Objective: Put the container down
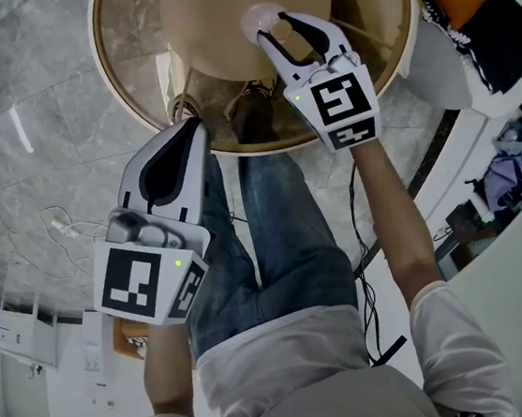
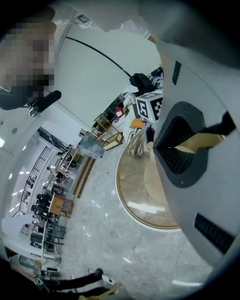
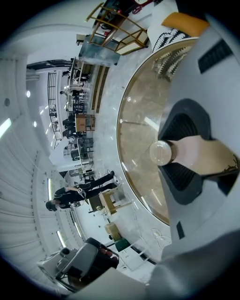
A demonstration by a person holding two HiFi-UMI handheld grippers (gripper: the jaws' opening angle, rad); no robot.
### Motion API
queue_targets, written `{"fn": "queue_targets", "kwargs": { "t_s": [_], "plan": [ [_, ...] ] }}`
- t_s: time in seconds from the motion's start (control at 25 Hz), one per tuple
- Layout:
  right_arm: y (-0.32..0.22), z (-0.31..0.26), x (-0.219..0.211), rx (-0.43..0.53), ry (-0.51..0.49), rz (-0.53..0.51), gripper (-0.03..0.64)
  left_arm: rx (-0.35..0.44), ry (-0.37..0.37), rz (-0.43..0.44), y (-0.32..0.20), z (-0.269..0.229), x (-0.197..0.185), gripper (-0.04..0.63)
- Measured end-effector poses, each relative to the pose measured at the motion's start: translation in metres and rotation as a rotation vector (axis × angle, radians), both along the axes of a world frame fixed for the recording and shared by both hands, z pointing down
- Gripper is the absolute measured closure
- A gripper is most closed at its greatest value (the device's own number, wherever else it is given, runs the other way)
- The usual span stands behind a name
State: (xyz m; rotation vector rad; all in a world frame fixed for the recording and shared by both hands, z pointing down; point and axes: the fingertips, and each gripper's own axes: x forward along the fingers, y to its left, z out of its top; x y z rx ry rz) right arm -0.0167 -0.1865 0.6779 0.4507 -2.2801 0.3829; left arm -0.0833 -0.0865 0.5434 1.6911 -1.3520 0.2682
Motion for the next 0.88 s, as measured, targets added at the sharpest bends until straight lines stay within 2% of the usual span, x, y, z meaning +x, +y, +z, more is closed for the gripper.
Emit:
{"fn": "queue_targets", "kwargs": {
  "t_s": [0.88],
  "plan": [
    [0.0023, -0.0011, -0.0014, 0.005, 0.047, -0.008, 0.454, -0.006, 0.006, 0.028, 0.0013, -0.0028, 0.0054, 0.577]
  ]
}}
